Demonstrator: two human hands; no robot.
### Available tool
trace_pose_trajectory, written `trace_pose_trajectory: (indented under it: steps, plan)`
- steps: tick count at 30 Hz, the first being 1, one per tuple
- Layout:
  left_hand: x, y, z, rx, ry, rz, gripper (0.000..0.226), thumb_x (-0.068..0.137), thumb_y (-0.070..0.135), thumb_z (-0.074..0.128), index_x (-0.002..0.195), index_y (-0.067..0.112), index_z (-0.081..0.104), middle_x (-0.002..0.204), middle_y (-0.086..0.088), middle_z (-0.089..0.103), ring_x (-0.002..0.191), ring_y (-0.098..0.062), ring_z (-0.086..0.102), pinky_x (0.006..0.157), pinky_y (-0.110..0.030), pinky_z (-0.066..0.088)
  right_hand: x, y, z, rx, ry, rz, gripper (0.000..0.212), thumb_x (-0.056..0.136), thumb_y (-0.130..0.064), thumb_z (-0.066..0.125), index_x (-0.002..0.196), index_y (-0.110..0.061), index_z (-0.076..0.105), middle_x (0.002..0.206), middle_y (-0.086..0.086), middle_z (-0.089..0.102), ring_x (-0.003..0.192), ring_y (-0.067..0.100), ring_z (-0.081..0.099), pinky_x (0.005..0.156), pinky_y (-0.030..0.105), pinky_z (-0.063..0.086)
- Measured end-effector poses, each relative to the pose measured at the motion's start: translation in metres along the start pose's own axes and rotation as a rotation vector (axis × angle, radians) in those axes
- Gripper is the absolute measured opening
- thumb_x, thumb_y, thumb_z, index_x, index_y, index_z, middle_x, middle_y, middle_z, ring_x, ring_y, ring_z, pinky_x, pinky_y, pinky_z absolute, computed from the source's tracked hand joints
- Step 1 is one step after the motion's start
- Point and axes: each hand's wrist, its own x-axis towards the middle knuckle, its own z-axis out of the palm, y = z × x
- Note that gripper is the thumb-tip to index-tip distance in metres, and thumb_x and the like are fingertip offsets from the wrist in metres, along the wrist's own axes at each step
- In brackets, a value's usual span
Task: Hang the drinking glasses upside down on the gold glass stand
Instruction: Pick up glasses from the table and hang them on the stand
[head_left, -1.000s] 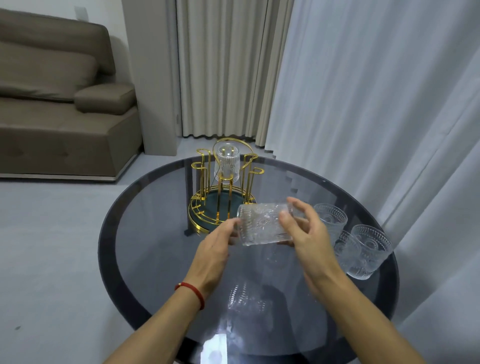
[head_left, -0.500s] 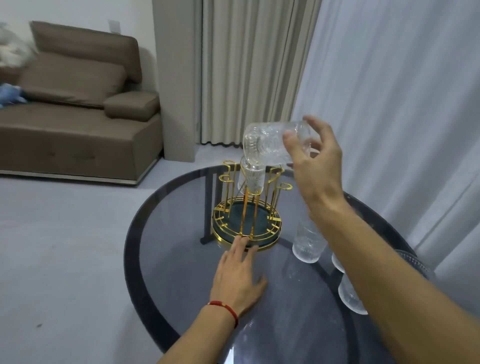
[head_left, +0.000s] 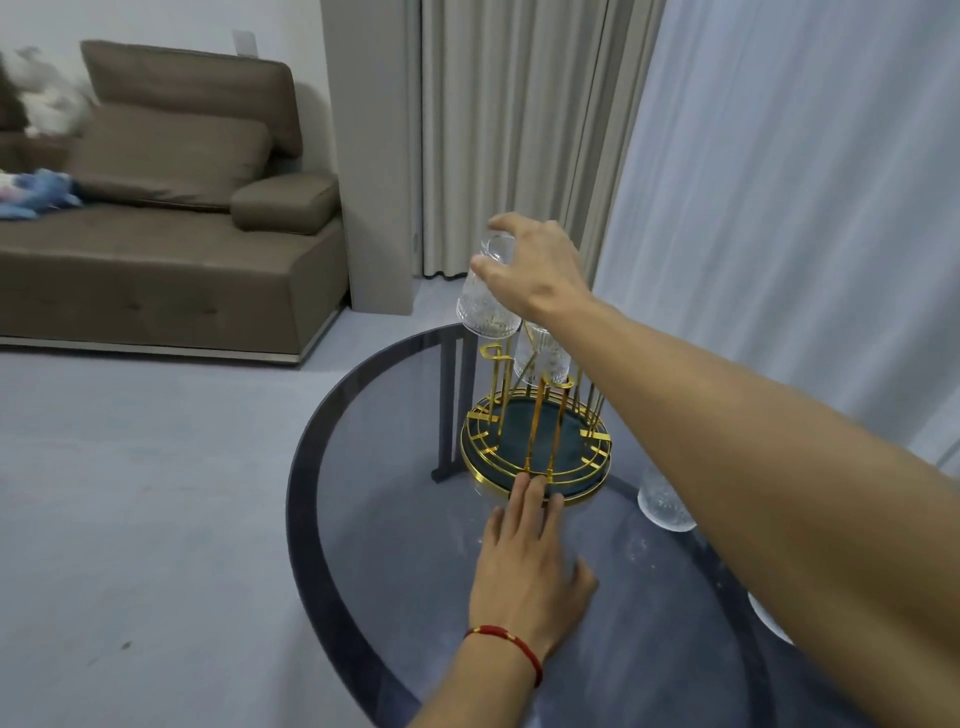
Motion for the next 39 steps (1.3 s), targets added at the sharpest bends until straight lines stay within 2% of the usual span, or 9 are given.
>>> trace_pose_trajectory:
  steps: [6, 10, 12, 17, 23, 27, 32, 36, 39]
  plan:
    - [0.000, -0.002, 0.004, -0.008, 0.014, -0.001, 0.068, 0.091, 0.043, 0.046, 0.152, 0.016, 0.030, 0.166, -0.003, 0.015, 0.155, -0.020, -0.003, 0.123, -0.042, 0.008, 0.000, 0.007, 0.015, -0.145, -0.085, 0.003, 0.059, 0.096, -0.046, 0.060, 0.151, -0.028, 0.051, 0.150, 0.012, 0.057, 0.136, 0.035, 0.055, 0.113, 0.051, 0.045]
    - [0.000, -0.002, 0.004, 0.001, 0.004, -0.002, 0.069, 0.091, 0.044, 0.044, 0.152, 0.016, 0.029, 0.167, -0.003, 0.012, 0.154, -0.020, -0.006, 0.123, -0.042, 0.006, 0.001, 0.012, 0.024, -0.321, -0.130, -0.050, 0.060, 0.096, -0.052, 0.060, 0.152, -0.029, 0.051, 0.138, 0.007, 0.068, 0.122, 0.032, 0.065, 0.099, 0.044, 0.054]
    - [0.000, -0.001, 0.003, -0.004, 0.007, -0.003, 0.068, 0.092, 0.043, 0.043, 0.152, 0.015, 0.030, 0.167, -0.003, 0.012, 0.154, -0.019, -0.006, 0.124, -0.042, 0.006, 0.001, 0.015, 0.027, -0.404, -0.161, -0.075, 0.062, 0.095, -0.056, 0.062, 0.151, -0.031, 0.051, 0.136, 0.006, 0.069, 0.120, 0.031, 0.066, 0.094, 0.042, 0.053]
    - [-0.001, 0.001, 0.000, 0.003, -0.003, -0.017, 0.068, 0.092, 0.043, 0.042, 0.153, 0.015, 0.028, 0.168, -0.002, 0.009, 0.154, -0.018, -0.008, 0.122, -0.039, 0.000, 0.003, 0.020, 0.033, -0.555, -0.226, -0.121, 0.055, 0.095, -0.049, 0.065, 0.146, -0.031, 0.053, 0.132, 0.008, 0.069, 0.123, 0.033, 0.062, 0.102, 0.049, 0.040]
    - [0.000, 0.002, -0.001, 0.028, -0.038, -0.022, 0.070, 0.092, 0.045, 0.040, 0.154, 0.014, 0.026, 0.168, -0.002, 0.008, 0.154, -0.018, -0.008, 0.125, -0.041, 0.005, 0.004, 0.017, 0.030, -0.611, -0.279, -0.105, 0.055, 0.096, -0.043, 0.068, 0.147, -0.032, 0.052, 0.139, 0.007, 0.065, 0.130, 0.033, 0.058, 0.106, 0.050, 0.037]
    - [-0.001, 0.002, -0.003, 0.026, -0.036, -0.022, 0.070, 0.092, 0.045, 0.040, 0.153, 0.014, 0.028, 0.168, -0.002, 0.010, 0.154, -0.018, -0.006, 0.125, -0.041, 0.007, 0.002, 0.016, 0.030, -0.677, -0.289, -0.107, 0.053, 0.098, -0.028, 0.066, 0.149, -0.030, 0.051, 0.140, 0.007, 0.063, 0.132, 0.032, 0.057, 0.110, 0.051, 0.034]
    - [-0.001, 0.002, -0.005, 0.022, 0.012, -0.001, 0.069, 0.087, 0.042, 0.046, 0.148, 0.011, 0.038, 0.164, -0.003, 0.022, 0.154, -0.019, 0.004, 0.123, -0.040, 0.017, -0.023, 0.023, 0.022, -0.618, -0.166, -0.191, 0.036, 0.099, -0.020, 0.054, 0.133, -0.021, 0.065, 0.125, 0.007, 0.069, 0.124, 0.030, 0.057, 0.112, 0.051, 0.032]
    - [-0.004, 0.005, -0.007, 0.057, 0.008, 0.000, 0.066, 0.085, 0.044, 0.046, 0.144, 0.011, 0.043, 0.163, -0.004, 0.025, 0.154, -0.021, 0.008, 0.120, -0.039, 0.022, -0.082, 0.037, 0.006, -0.439, 0.057, -0.263, 0.036, 0.095, -0.021, 0.052, 0.127, -0.016, 0.069, 0.133, 0.005, 0.064, 0.133, 0.027, 0.051, 0.123, 0.047, 0.022]
    - [-0.003, 0.011, -0.013, 0.117, -0.008, -0.039, 0.065, 0.085, 0.044, 0.050, 0.143, 0.014, 0.043, 0.161, -0.001, 0.026, 0.152, -0.022, 0.013, 0.116, -0.040, 0.029, -0.144, 0.052, -0.010, -0.379, 0.158, -0.278, 0.034, 0.088, -0.021, 0.054, 0.116, -0.016, 0.072, 0.124, 0.005, 0.067, 0.125, 0.028, 0.056, 0.118, 0.047, 0.030]
